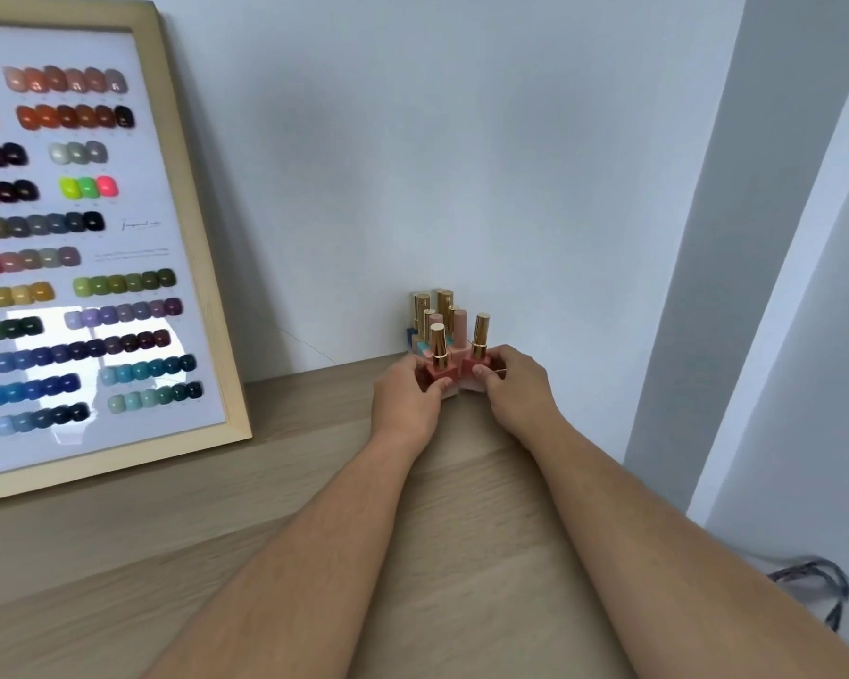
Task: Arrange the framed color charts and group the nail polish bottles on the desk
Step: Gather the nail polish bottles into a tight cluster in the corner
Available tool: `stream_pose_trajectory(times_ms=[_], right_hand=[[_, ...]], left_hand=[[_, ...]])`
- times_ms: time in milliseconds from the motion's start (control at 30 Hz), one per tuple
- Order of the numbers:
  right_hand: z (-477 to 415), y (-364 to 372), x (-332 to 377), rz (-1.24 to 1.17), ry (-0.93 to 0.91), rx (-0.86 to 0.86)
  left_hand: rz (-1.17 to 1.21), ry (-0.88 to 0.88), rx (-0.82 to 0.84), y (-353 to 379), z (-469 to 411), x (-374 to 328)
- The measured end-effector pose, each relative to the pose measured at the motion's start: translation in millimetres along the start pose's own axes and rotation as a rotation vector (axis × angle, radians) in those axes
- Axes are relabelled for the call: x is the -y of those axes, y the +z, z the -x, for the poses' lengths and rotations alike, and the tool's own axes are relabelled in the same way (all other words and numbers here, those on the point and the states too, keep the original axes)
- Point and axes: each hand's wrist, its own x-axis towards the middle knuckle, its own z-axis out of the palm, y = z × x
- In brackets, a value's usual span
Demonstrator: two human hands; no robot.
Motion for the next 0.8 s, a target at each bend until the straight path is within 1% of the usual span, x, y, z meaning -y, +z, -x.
stream_pose_trajectory(times_ms=[133,233,367,467,800], right_hand=[[-3.0,0.8,-0.8,0.034,-0.034,0.061],[-3.3,-0.2,-1.2,0.038,-0.039,0.073],[-1.3,-1.3,-0.9,-0.005,-0.022,0.046],[-0.5,-0.6,-0.8,-0.056,0.002,0.018],[-10.8,4.4,0.1,-0.001,0.023,-0.013]], left_hand=[[-0.012,0.019,0.012,1.7,-4.2,2.2],[-0.01,0.021,0.005,1.9,-4.2,2.5],[0.034,-0.005,-0.037,1.4,-4.5,3.3],[0.023,-0.007,-0.064,2.6,-5.5,5.2],[-0.001,-0.027,-0.085,5.6,-16.4,9.5]])
